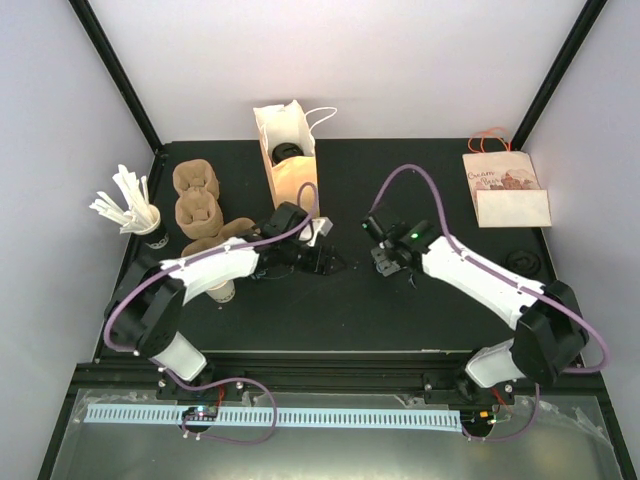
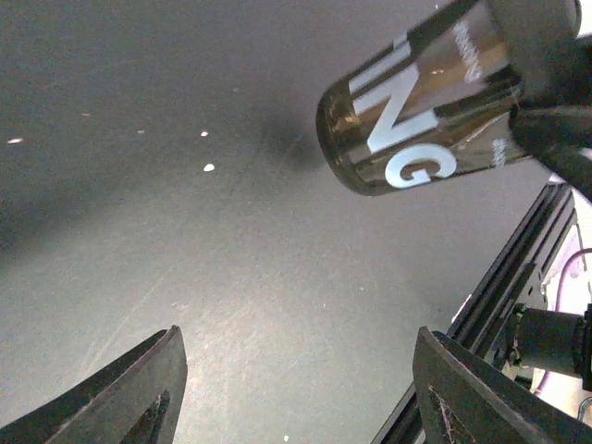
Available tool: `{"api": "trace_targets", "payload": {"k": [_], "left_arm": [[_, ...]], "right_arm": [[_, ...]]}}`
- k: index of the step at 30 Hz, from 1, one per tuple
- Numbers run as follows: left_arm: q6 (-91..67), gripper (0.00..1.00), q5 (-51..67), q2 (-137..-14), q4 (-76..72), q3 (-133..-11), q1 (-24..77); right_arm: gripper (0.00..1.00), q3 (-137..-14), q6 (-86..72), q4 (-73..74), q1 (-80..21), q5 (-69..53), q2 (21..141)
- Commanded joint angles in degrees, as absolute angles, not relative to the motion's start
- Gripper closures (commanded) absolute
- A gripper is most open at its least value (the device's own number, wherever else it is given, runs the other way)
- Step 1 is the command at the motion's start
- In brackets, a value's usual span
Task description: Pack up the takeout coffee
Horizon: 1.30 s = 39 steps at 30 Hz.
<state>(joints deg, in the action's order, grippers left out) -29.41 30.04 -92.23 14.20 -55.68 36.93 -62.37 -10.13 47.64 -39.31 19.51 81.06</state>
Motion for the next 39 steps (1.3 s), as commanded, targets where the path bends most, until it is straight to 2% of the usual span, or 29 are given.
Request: {"api": "trace_targets", "payload": {"k": [1,10,15,21,24,26,30,32,34,36,39], "left_arm": [[-27.1,0.30,29.1,-85.5,17.0,-52.3,33.2],[-25.3,0.30,30.2,-78.1,18.0,-48.1,28.7],[-24.9,0.30,30.6,-75.4,18.3,-48.9,27.8],[-24.2,0.29,30.2,-75.1,19.6,-49.9,27.6],[-24.2,0.28,30.3,-75.1,19.5,-50.0,27.6],[-23.9,0.25,30.3,-74.8,19.4,-50.0,27.6],[-23.5,0.04,28.2,-73.7,19.6,-50.0,27.6],[-23.2,0.01,28.1,-73.7,19.1,-50.0,27.5],[-22.8,0.02,31.0,-73.8,17.3,-50.4,27.7],[-22.4,0.11,34.3,-75.2,16.2,-51.2,28.5],[-21.8,0.16,34.7,-77.8,16.3,-53.5,31.4]], "right_arm": [[0.62,-66.2,-9.4,55.0,-45.3,31.6,85.4],[0.62,-71.1,-11.8,60.0,-54.8,41.3,94.8],[0.59,-71.7,-13.5,60.4,-56.1,41.7,96.9],[0.35,-71.0,-14.2,59.6,-56.5,40.9,95.9],[0.27,-70.9,-14.3,59.2,-56.6,39.3,94.7],[0.22,-71.1,-13.9,58.6,-56.6,37.2,93.2],[0.17,-71.5,-11.9,56.8,-56.6,30.9,89.5],[0.15,-71.7,-11.4,55.7,-56.5,28.0,87.3],[0.14,-71.3,-11.4,54.0,-55.8,24.5,84.3],[0.15,-70.2,-11.9,51.9,-53.5,19.7,81.4],[0.21,-67.0,-13.5,48.1,-48.7,12.1,76.8]]}}
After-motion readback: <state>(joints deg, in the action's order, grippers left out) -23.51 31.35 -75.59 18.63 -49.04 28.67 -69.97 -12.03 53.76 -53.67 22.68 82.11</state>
